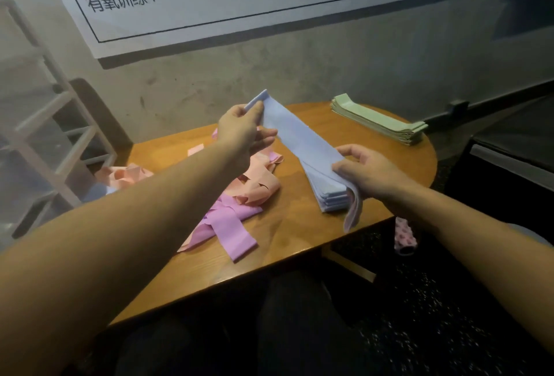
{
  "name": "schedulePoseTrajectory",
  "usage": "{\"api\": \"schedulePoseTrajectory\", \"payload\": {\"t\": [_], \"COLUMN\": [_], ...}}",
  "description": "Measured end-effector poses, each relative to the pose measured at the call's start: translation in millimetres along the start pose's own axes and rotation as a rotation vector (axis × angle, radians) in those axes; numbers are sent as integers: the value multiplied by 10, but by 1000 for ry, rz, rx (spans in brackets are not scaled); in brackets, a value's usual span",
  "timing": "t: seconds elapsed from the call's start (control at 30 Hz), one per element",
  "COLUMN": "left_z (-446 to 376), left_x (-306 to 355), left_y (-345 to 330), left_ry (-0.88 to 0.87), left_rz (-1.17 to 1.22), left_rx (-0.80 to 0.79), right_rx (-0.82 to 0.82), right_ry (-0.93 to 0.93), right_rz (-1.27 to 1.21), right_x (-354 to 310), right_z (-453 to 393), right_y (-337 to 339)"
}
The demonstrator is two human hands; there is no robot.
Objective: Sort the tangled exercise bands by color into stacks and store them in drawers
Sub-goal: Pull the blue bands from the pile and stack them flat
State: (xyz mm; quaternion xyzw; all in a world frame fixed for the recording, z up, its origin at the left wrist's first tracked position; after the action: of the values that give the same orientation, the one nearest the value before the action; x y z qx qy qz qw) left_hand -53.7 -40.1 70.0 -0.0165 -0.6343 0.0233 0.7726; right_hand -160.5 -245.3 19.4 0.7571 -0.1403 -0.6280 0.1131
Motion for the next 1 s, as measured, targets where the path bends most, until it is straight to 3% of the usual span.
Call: {"api": "schedulePoseTrajectory", "payload": {"t": [0.13, 0.27, 0.4, 0.77, 1.0], "left_z": [-274, -565, -835, -1376, -1801], "left_x": [-28, -58, -133, -296, -333], "left_y": [-102, -254, -423, -705, -724], "left_ry": [21, 42, 45, 129, 28], "left_rz": [35, 3, -20, -149, -335], "left_rx": [29, 26, 14, 24, 85], "right_rx": [-9, 97, 167, -175, -282], "right_ry": [-19, 19, -84, -279, -152], "right_rz": [31, 90, 96, -173, 96], "right_x": [129, 236, 346, 529, 612], "right_z": [-29, -73, -156, -361, -596], "right_y": [113, 285, 367, 139, 79]}}
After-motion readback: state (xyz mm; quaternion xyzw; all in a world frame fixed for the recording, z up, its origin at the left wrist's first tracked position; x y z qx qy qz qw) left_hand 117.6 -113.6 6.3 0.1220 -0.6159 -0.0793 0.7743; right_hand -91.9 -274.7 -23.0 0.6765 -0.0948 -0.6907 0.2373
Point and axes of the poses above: each hand's wrist, its own z-axis away from the middle knuckle, its own y-axis out of the back of the hand, x = y × z, the point moved 7 cm from there along -z, towards the middle knuckle, and after that the axes turned 12 degrees about y, right-handed, at the moved point
